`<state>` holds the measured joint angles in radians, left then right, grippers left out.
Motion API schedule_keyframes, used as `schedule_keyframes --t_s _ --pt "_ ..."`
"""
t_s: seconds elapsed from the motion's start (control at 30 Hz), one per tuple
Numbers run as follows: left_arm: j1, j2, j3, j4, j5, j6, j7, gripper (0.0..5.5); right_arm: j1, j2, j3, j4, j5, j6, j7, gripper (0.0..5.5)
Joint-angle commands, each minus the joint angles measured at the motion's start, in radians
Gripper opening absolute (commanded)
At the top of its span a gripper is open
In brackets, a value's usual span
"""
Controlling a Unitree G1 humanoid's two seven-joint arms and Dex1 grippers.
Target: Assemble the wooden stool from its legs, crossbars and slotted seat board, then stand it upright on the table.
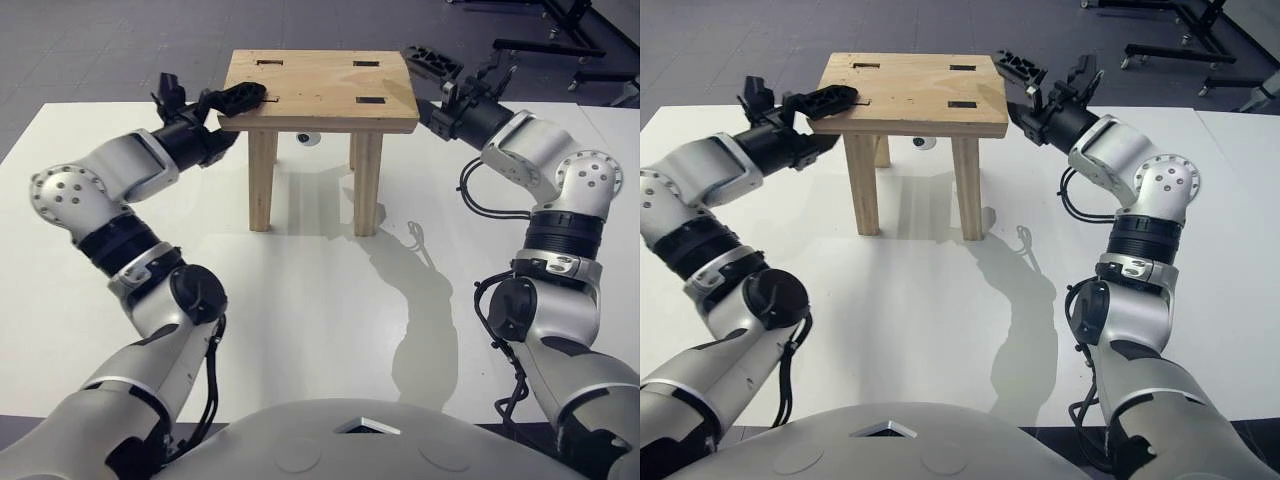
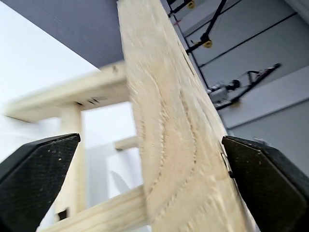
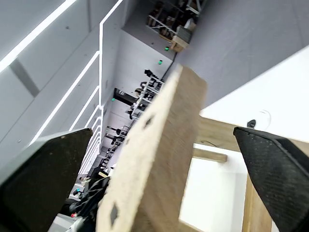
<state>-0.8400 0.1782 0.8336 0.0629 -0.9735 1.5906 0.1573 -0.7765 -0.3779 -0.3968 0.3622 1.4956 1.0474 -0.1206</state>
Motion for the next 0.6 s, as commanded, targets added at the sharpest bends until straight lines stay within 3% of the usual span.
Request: schedule_keyframes --t_s 0.03,0.17,0.4,0.53,0.6 --pt "-0.036 0.089 -0.035 0.063 -0.05 0.023 -0.112 5.4 -0.036 -0.017 -0.027 -0.028 0.01 0.027 0.023 5.39" --pt "-0.089 0.102 0.002 0.123 -0.083 0.023 -0.132 5.4 -0.042 -0.031 -0.046 -0.004 -0.022 0.018 0.038 5.39" --pt "-0.057 0.259 -0.003 0.229 0.005 -0.036 -0.174 5.4 -0.065 -0.088 -0.076 0.053 -0.133 -0.014 0.106 5.39" --pt "0.003 0.316 -0.106 0.226 0.065 -0.114 -0.258 5.4 -0.088 -0.111 -0.071 0.081 -0.22 -0.049 0.171 5.39" --pt "0.038 0.368 -0.235 0.198 0.143 -0.255 -0.363 5.4 -0.104 -0.14 -0.027 0.083 -0.356 -0.156 0.23 5.39"
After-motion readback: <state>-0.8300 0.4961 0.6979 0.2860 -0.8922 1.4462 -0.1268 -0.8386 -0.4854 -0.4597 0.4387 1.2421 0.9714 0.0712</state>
